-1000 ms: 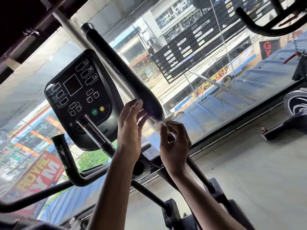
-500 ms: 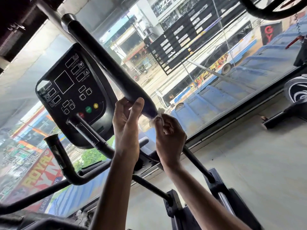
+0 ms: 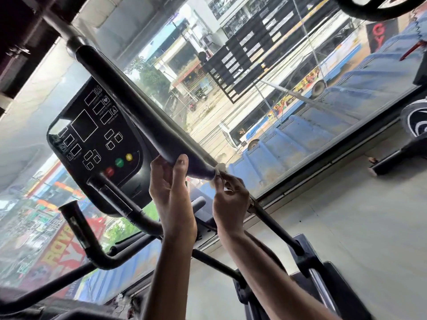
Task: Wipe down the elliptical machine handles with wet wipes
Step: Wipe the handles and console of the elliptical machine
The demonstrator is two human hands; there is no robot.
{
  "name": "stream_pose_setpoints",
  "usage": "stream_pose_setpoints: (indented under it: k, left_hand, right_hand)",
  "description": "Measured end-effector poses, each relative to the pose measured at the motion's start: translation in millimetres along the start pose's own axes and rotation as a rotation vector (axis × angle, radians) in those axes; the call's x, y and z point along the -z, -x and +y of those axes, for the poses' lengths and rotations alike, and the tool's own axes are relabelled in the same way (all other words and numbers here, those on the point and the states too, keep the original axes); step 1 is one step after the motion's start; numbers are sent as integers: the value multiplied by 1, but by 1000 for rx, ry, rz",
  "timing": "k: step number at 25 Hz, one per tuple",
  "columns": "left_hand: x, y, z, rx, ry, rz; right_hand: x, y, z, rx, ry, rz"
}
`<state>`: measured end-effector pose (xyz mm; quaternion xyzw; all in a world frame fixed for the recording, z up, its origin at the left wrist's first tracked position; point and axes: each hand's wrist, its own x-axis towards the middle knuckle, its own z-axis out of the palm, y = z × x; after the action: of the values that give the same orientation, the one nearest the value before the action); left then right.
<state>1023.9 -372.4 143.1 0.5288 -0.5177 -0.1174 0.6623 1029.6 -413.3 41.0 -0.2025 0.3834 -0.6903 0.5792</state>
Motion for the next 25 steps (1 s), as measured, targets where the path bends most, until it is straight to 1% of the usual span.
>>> stream_pose_setpoints:
  k: [2, 4, 5, 7, 8, 9, 12, 13, 14, 17, 18, 20, 22, 25]
  left_hand:
    - [-4, 2, -1, -4, 9, 28]
    - [-6, 2, -2, -9, -10, 56]
    - [-7, 2, -3, -10, -21, 67]
    - [-7, 1, -2, -7, -41, 74]
    - [-7, 1, -1, 0, -42, 71]
    - [-7, 1, -1, 6, -37, 64]
    - [-6, -3, -3, 24, -13, 77]
    - [-7, -5, -4, 24, -12, 86]
    - [-8, -5, -5, 21, -12, 93]
    - [-12, -3, -7, 14, 16, 117]
    - [-14, -3, -7, 12, 35, 125]
    - [-15, -5, -9, 15, 67, 148]
    - [-16, -7, -11, 15, 63, 159]
    - [-19, -4, -11, 11, 45, 166]
  right_hand:
    - [1, 18, -8, 106, -97, -1]
    - [-1, 27, -1, 144, -104, -13]
    - [-4, 23, 7, 109, -68, 0]
    - [-7, 6, 24, -76, 5, 10]
    - [-7, -1, 25, -157, 12, 18]
    - [-7, -3, 25, -192, -7, 29]
    - [-1, 3, 19, -81, -83, 1]
    - [0, 1, 20, -66, -70, -3]
    - [0, -5, 23, -77, -55, 1]
    - [-4, -25, 33, -201, 0, 14]
    - [-4, -24, 32, -198, 4, 19]
    - [-3, -19, 31, -125, -20, 1]
    - [-2, -22, 38, -84, 22, -7]
    - [-5, -43, 46, -166, 138, -13]
